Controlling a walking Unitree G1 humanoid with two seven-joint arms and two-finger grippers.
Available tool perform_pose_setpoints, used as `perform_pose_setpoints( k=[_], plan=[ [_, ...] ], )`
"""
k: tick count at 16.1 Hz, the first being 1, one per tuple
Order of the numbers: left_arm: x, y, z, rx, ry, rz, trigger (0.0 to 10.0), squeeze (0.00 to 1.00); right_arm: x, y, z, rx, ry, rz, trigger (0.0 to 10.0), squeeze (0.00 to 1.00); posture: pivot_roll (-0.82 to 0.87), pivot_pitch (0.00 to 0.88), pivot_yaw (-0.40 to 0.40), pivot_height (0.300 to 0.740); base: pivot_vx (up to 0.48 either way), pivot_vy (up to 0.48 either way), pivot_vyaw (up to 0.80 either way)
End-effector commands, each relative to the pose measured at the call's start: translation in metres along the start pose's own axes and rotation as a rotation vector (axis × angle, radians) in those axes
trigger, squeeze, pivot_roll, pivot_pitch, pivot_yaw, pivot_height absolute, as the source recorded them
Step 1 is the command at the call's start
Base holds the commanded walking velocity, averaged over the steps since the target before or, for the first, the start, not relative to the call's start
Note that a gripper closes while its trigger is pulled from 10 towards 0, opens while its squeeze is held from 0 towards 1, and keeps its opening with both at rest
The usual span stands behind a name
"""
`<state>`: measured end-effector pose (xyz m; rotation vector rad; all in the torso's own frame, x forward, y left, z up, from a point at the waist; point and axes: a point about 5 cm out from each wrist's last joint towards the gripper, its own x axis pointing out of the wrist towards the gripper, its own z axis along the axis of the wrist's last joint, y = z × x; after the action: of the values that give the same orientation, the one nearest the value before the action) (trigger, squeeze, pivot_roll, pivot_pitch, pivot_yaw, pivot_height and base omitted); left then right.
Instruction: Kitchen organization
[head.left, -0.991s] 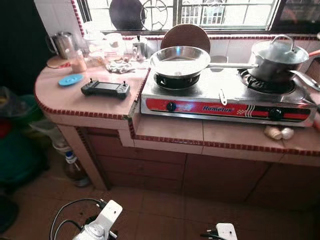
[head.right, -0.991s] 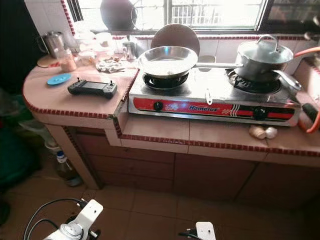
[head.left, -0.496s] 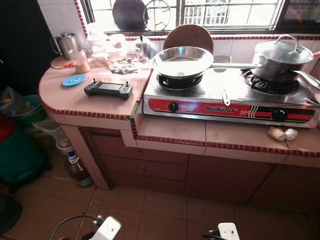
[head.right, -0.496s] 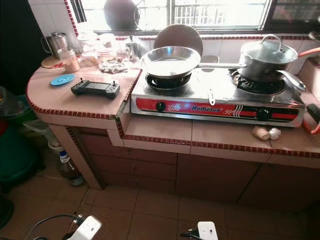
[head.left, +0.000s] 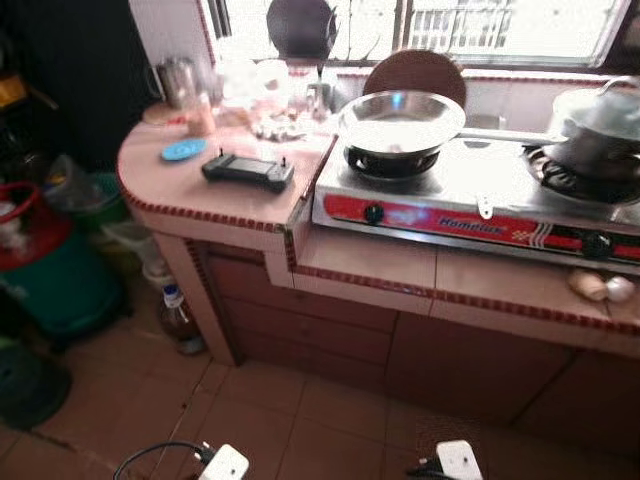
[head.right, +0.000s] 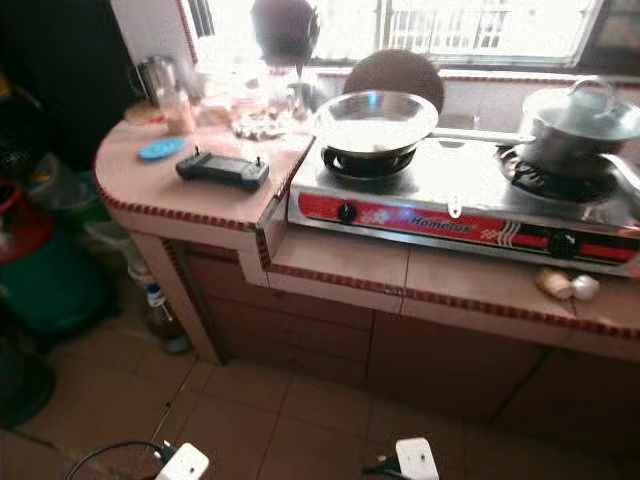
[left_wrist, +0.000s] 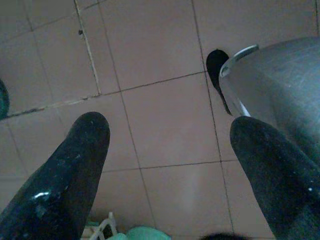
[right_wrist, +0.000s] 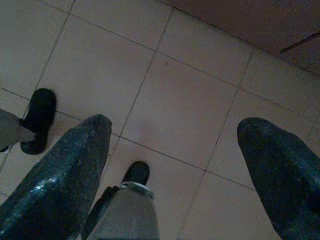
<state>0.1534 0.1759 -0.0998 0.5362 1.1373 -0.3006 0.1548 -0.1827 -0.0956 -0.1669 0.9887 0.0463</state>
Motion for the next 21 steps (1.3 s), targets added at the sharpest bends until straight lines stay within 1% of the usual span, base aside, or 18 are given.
perform_pose_setpoints(
  k=[1, 2, 4, 5, 6, 7, 8, 10, 11, 13, 14, 15, 16, 17, 18, 19, 20, 21],
  plan=[
    [0.0, -0.002, 0.004, 0.007, -0.008, 0.001, 10.0, 0.0, 0.0, 0.005, 0.0, -0.008, 0.003, 0.02, 10.0, 0.0, 0.17, 0.0, 0.005, 0.74, 0.0, 0.0, 0.0],
    [0.0, -0.003, 0.006, 0.006, -0.012, 0.005, 10.0, 0.0, 0.0, 0.004, -0.001, -0.014, 0.006, 0.02, 10.0, 0.0, 0.16, 0.0, 0.0, 0.74, 0.0, 0.0, 0.0],
    [0.001, -0.001, 0.01, -0.036, -0.013, 0.039, 10.0, 0.0, -0.001, 0.0, -0.003, -0.031, 0.011, 0.02, 10.0, 0.0, 0.16, 0.0, -0.006, 0.74, 0.0, 0.0, 0.0],
    [0.001, -0.001, 0.01, -0.041, -0.012, 0.043, 10.0, 0.0, -0.001, -0.001, -0.003, -0.032, 0.011, 0.02, 10.0, 0.0, 0.16, 0.0, -0.006, 0.74, 0.0, 0.0, 0.0],
    [0.0, 0.005, 0.013, -0.14, -0.023, 0.09, 10.0, 0.0, -0.001, -0.002, -0.003, -0.031, 0.011, 0.019, 10.0, 0.0, 0.15, 0.0, -0.014, 0.74, 0.0, 0.0, 0.0],
    [0.0, 0.01, 0.015, -0.216, -0.034, 0.122, 10.0, 0.0, -0.001, -0.003, -0.003, -0.029, 0.011, 0.019, 10.0, 0.0, 0.15, 0.0, -0.019, 0.74, 0.0, 0.0, 0.0],
    [0.0, 0.011, 0.018, -0.288, -0.044, 0.121, 10.0, 0.0, -0.001, -0.005, -0.002, 0.019, 0.004, 0.02, 10.0, 0.0, 0.15, 0.0, -0.027, 0.74, 0.0, 0.0, 0.0],
    [0.0, 0.013, 0.025, -0.332, -0.074, 0.125, 10.0, 0.0, 0.0, -0.009, 0.004, 0.055, -0.023, 0.014, 10.0, 0.0, 0.15, 0.0, -0.034, 0.74, 0.0, 0.0, 0.0],
    [0.0, 0.014, 0.029, -0.392, -0.09, 0.122, 10.0, 0.0, 0.001, -0.01, 0.009, 0.06, -0.035, 0.022, 10.0, 0.0, 0.15, 0.0, -0.037, 0.74, 0.0, 0.0, 0.0],
    [0.0, 0.011, 0.035, -0.39, -0.111, 0.089, 10.0, 0.0, 0.002, -0.008, 0.016, 0.065, -0.054, 0.035, 10.0, 0.0, 0.14, 0.0, -0.039, 0.74, 0.0, 0.0, 0.0],
    [0.0, 0.01, 0.042, -0.407, -0.134, 0.078, 10.0, 0.0, 0.004, -0.005, 0.022, 0.05, -0.066, 0.046, 10.0, 0.0, 0.14, 0.0, -0.039, 0.74, 0.0, 0.0, 0.0],
    [-0.003, 0.046, 0.042, -0.406, -0.165, 0.113, 10.0, 0.0, 0.004, -0.001, 0.025, 0.052, -0.072, 0.057, 10.0, 0.0, 0.14, 0.0, -0.041, 0.74, 0.0, 0.0, 0.0],
    [-0.006, 0.068, 0.046, -0.398, -0.196, 0.129, 10.0, 0.0, 0.005, 0.003, 0.026, 0.039, -0.073, 0.071, 10.0, 0.0, 0.14, 0.0, -0.042, 0.74, 0.0, 0.0, 0.0],
    [-0.007, 0.07, 0.052, -0.391, -0.218, 0.123, 10.0, 0.0, 0.005, 0.005, 0.026, 0.025, -0.07, 0.078, 10.0, 0.0, 0.14, 0.0, -0.042, 0.74, 0.0, 0.0, 0.0],
    [-0.008, 0.067, 0.063, -0.37, -0.253, 0.108, 10.0, 0.0, 0.005, 0.006, 0.026, 0.008, -0.071, 0.084, 10.0, 0.0, 0.13, 0.0, -0.039, 0.74, 0.0, 0.0, 0.0],
    [-0.007, 0.064, 0.066, -0.376, -0.254, 0.099, 10.0, 0.0, 0.005, 0.006, 0.027, -0.001, -0.074, 0.09, 10.0, 0.0, 0.13, 0.0, -0.039, 0.74, 0.0, 0.0, 0.0],
    [-0.006, 0.057, 0.07, -0.349, -0.255, 0.085, 10.0, 0.0, 0.005, 0.007, 0.028, -0.001, -0.076, 0.095, 10.0, 0.0, 0.12, 0.0, -0.035, 0.74, 0.0, 0.0, 0.0],
    [-0.006, 0.053, 0.071, -0.35, -0.254, 0.076, 10.0, 0.0, 0.005, 0.007, 0.028, -0.001, -0.075, 0.096, 10.0, 0.0, 0.12, 0.0, -0.035, 0.74, 0.0, 0.0, 0.0]
  ],
)
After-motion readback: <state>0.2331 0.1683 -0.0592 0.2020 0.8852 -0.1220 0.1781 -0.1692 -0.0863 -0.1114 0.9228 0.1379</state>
